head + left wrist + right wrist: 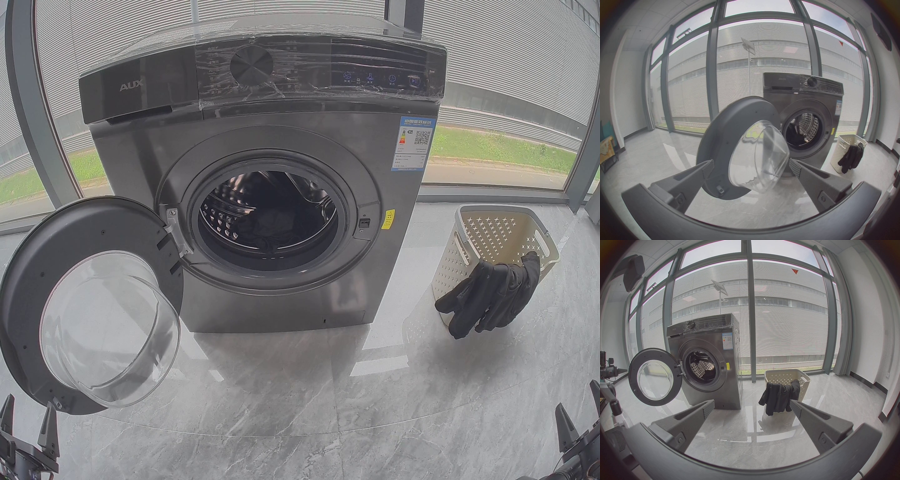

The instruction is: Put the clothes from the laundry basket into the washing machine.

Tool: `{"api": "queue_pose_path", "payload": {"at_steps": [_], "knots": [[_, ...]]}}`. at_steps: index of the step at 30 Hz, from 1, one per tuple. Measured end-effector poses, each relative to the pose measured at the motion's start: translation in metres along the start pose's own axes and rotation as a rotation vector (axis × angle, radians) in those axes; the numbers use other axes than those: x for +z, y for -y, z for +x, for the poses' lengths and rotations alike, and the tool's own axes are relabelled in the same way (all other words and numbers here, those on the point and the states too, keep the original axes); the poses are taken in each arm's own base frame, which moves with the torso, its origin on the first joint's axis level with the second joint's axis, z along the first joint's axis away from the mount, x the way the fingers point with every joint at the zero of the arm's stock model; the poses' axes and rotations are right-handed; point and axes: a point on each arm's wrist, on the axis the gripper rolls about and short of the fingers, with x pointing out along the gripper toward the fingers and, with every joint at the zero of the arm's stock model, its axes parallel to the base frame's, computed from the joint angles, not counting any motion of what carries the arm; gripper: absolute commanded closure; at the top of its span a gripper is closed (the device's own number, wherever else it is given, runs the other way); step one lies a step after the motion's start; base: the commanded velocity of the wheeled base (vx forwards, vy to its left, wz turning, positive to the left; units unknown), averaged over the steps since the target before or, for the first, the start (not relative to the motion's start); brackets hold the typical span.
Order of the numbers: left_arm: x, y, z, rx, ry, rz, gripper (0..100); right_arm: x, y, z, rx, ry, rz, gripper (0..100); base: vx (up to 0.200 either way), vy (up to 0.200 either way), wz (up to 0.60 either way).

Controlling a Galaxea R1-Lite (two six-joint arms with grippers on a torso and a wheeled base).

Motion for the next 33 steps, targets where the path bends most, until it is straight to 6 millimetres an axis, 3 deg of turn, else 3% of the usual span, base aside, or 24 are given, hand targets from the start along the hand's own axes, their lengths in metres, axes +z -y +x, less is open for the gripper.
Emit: {"api": "queue_pose_path", "payload": {"at_steps": [4, 13, 28, 33], "knots": [[-0.006, 0.001, -0.003, 0.001, -0.022, 0.010, 0, -0.002, 0.000, -0.001, -0.007, 0.003, -0.005, 0, 0.000, 0.000, 0.00], [-0.011, 0.005, -0.007, -0.253, -0.031, 0.023, 0, -0.003, 0.000, -0.002, -0.014, 0.006, -0.009, 0, 0.000, 0.000, 0.00], [-0.012, 0.004, -0.008, -0.224, -0.025, 0.013, 0, -0.003, 0.000, -0.002, -0.017, 0.005, -0.010, 0, 0.000, -0.200, 0.00], [-0.011, 0.004, -0.008, -0.223, -0.013, 0.013, 0, -0.003, 0.000, -0.002, -0.017, 0.005, -0.010, 0, 0.000, 0.000, 0.00]]}}
